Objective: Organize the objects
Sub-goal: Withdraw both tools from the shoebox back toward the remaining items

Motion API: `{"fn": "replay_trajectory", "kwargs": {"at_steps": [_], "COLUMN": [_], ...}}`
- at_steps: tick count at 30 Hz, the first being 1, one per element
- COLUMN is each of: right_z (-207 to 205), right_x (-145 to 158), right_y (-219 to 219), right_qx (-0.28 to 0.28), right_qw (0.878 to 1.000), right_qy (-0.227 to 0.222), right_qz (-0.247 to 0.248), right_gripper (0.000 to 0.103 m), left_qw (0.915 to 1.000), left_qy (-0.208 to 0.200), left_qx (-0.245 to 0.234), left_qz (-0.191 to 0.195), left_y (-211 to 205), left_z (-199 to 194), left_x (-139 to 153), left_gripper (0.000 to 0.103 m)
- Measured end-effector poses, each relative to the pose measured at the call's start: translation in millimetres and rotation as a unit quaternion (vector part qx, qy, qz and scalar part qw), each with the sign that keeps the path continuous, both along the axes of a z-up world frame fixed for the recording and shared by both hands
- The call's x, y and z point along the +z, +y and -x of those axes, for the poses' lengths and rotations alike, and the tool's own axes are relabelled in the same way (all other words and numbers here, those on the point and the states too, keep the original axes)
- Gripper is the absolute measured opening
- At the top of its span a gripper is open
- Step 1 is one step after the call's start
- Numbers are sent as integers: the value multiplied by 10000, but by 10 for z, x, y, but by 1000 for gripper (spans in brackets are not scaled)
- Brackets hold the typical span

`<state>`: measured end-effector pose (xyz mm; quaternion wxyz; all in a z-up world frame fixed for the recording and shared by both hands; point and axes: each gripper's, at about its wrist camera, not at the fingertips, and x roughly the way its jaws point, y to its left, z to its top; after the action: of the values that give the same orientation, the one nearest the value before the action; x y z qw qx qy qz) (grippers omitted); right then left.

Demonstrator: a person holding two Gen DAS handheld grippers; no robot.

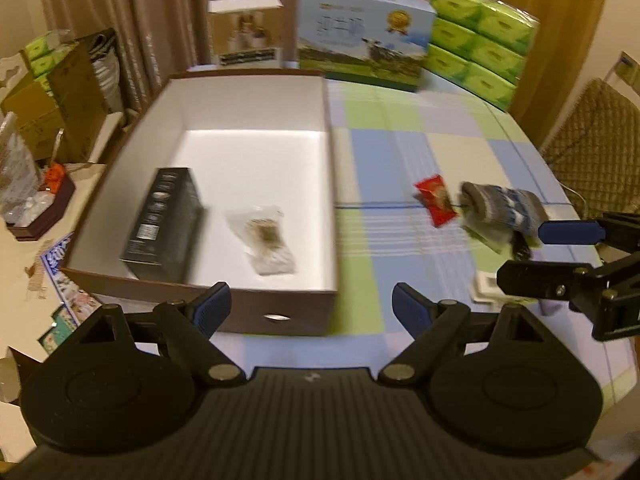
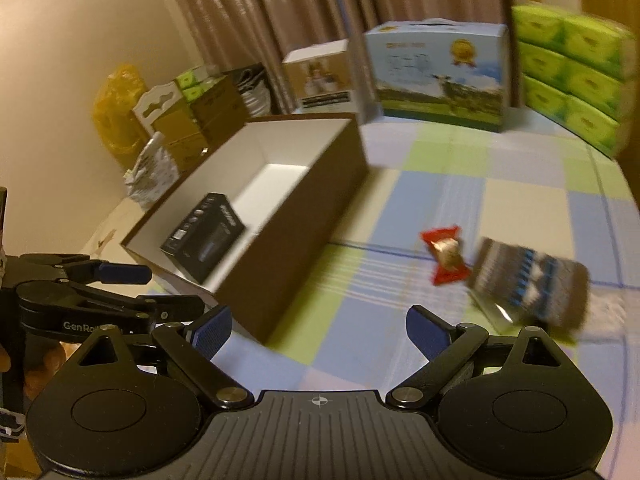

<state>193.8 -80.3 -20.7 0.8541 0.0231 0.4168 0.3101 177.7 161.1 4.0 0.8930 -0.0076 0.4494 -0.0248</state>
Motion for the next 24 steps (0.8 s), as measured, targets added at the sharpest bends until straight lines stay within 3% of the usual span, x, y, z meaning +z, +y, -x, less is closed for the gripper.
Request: {"fn": "replay_trajectory", "kwargs": {"at_steps": [11, 24], "right_z": [125, 143], "right_x": [-196, -355], "right_y": [-856, -1341], "right_qx": [-807, -1397], "right_qw": [9957, 9882], "right_qy": [357, 481], "right_qz": [275, 412], "right_gripper": [92, 91], "left_qw": [9974, 9898], "left_qy": [331, 455], "left_qx": [-617, -1346], "left_qz": [157, 57], "left_y": [-668, -1327], "left_z": [4, -104], "left_x": [-265, -513], "left_gripper": [87, 87]}}
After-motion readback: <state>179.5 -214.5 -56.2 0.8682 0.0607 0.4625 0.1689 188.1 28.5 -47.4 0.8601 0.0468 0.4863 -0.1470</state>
